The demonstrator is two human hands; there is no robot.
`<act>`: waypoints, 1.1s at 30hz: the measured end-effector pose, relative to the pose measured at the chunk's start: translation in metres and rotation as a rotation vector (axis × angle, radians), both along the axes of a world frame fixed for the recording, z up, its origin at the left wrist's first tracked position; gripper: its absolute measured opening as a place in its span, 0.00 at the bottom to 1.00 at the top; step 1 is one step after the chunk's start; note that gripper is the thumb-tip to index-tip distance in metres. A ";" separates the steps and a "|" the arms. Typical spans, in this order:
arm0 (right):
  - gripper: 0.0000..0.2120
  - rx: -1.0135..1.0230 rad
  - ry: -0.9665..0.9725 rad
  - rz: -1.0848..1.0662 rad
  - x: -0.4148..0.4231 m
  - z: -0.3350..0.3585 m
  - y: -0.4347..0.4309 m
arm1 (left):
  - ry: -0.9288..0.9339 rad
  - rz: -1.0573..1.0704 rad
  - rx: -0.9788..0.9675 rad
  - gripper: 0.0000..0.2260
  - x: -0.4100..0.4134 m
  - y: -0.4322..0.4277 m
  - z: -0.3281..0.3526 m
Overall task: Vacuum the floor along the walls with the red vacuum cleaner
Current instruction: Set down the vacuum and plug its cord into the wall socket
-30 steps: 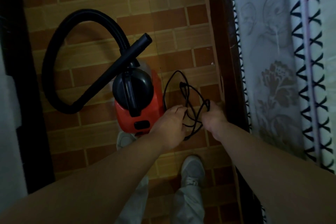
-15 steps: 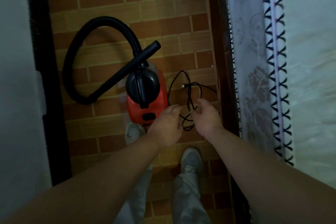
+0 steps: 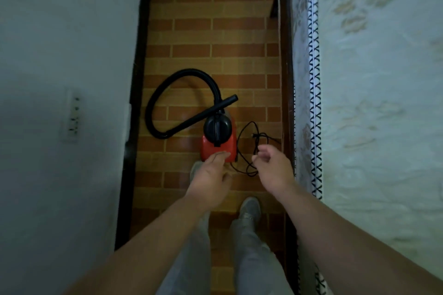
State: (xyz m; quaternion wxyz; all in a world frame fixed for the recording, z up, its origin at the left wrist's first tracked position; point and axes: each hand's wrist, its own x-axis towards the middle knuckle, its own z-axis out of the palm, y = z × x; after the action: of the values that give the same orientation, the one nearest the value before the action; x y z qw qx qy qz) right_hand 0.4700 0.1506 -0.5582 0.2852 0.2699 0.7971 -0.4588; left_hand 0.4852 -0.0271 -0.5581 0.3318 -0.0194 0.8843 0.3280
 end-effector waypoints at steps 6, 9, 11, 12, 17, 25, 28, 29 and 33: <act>0.16 -0.028 0.091 0.092 0.039 0.118 -0.013 | 0.081 0.188 0.025 0.24 0.055 -0.024 0.128; 0.14 -0.027 0.151 0.139 0.062 0.165 -0.022 | 0.130 0.272 0.086 0.23 0.082 -0.037 0.177; 0.13 -0.031 0.182 0.172 0.074 0.192 -0.028 | 0.152 0.343 0.118 0.22 0.099 -0.046 0.207; 0.12 -0.031 0.197 0.191 0.079 0.204 -0.030 | 0.165 0.370 0.132 0.22 0.105 -0.051 0.219; 0.11 -0.017 0.284 0.227 0.094 0.248 -0.040 | 0.233 0.414 0.161 0.20 0.129 -0.077 0.262; 0.11 0.023 0.369 0.182 0.106 0.270 -0.059 | 0.259 0.489 0.213 0.19 0.156 -0.109 0.288; 0.10 0.004 0.383 0.152 0.108 0.272 -0.065 | 0.255 0.504 0.224 0.19 0.164 -0.116 0.289; 0.10 -0.008 0.383 0.139 0.109 0.271 -0.066 | 0.252 0.509 0.226 0.19 0.166 -0.117 0.289; 0.07 -0.047 0.377 0.087 0.108 0.264 -0.060 | 0.253 0.538 0.217 0.19 0.169 -0.116 0.288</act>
State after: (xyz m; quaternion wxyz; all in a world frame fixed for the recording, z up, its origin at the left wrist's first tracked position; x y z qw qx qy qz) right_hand 0.5784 0.0903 -0.2941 0.1565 0.1375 0.8363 -0.5071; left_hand 0.6542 -0.1427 -0.2698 0.1203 -0.1761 0.8415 0.4964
